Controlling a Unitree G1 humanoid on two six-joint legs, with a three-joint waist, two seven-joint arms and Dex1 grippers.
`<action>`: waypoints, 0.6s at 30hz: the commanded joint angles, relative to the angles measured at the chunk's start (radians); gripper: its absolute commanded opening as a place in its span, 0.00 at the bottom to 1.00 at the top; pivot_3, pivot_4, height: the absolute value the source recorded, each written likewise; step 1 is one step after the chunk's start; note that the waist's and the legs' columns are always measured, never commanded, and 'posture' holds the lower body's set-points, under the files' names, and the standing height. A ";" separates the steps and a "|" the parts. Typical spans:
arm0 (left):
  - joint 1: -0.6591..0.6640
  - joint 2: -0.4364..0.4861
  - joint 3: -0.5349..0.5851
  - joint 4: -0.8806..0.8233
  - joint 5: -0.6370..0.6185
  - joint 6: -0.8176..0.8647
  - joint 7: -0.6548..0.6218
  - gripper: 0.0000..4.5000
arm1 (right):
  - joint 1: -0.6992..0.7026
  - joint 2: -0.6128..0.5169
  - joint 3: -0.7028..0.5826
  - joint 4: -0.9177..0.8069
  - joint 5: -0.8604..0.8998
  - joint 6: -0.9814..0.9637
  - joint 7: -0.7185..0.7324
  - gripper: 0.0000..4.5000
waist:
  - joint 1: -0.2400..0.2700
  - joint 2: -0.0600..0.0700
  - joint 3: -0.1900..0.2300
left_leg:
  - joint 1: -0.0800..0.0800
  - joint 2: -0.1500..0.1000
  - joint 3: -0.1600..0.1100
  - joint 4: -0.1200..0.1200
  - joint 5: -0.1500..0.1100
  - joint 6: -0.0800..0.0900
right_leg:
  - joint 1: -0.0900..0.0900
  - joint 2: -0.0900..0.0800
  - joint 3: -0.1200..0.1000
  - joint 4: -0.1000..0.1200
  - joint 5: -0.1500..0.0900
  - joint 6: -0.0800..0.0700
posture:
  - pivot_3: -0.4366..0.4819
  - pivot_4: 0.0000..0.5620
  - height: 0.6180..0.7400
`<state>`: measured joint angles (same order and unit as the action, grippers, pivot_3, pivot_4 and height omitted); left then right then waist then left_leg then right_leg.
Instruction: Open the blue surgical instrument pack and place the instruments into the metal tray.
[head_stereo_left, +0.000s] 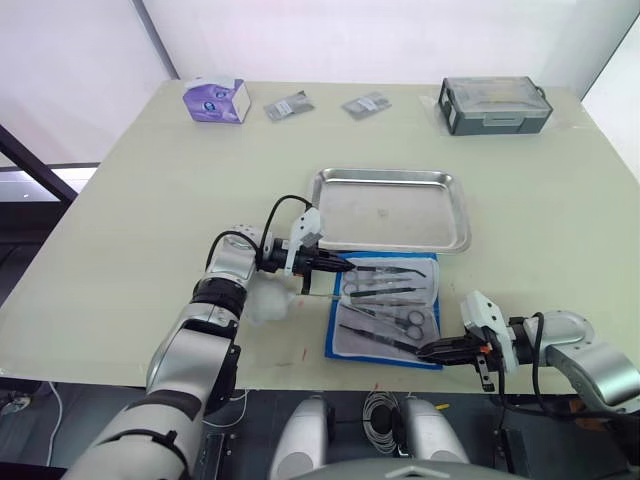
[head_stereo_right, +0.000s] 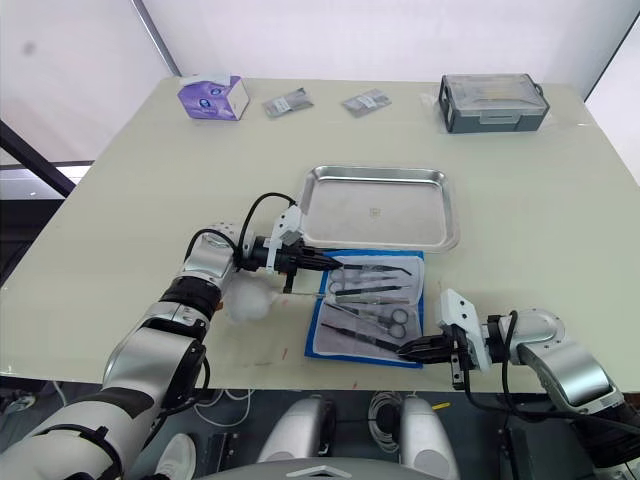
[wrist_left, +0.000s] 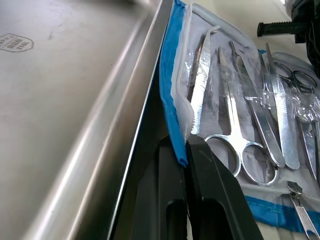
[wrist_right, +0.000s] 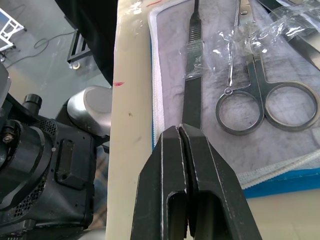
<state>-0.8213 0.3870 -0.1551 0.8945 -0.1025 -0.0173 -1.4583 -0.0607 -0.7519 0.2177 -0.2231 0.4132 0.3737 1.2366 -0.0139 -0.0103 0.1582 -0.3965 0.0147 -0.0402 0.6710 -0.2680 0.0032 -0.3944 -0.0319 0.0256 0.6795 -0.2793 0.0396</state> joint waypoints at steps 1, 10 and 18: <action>0.007 -0.007 0.027 0.031 -0.006 0.009 0.045 0.00 | 0.011 -0.003 0.003 0.002 -0.013 -0.005 -0.001 0.00 | 0.000 0.000 0.000 | 0.000 0.000 0.000 0.000 0.000 0.000 | 0.000 0.000 0.000 0.000 0.000 0.000 | 0.48 0.27 1.00; 0.016 0.002 0.052 0.022 -0.038 0.059 0.023 0.62 | 0.015 -0.008 -0.002 0.004 -0.017 -0.013 0.001 0.00 | 0.000 0.000 0.000 | 0.000 0.000 0.000 0.000 0.000 0.000 | 0.000 0.000 0.000 0.000 0.000 0.000 | 0.48 0.27 1.00; 0.024 0.015 0.069 -0.001 -0.062 0.087 0.005 0.62 | 0.022 -0.013 -0.008 0.002 -0.014 -0.015 0.000 0.00 | -0.001 0.000 0.000 | 0.000 0.000 0.000 0.000 0.000 0.000 | 0.000 0.000 0.000 0.000 0.000 0.000 | 0.48 0.27 1.00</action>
<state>-0.8151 0.3816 -0.0974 0.9062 -0.1617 0.0613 -1.4549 -0.0554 -0.7510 0.2175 -0.2199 0.4077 0.3540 1.2371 -0.0153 -0.0106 0.1583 -0.3965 0.0147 -0.0404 0.6709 -0.2680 0.0032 -0.3945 -0.0318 0.0256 0.6794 -0.2793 0.0396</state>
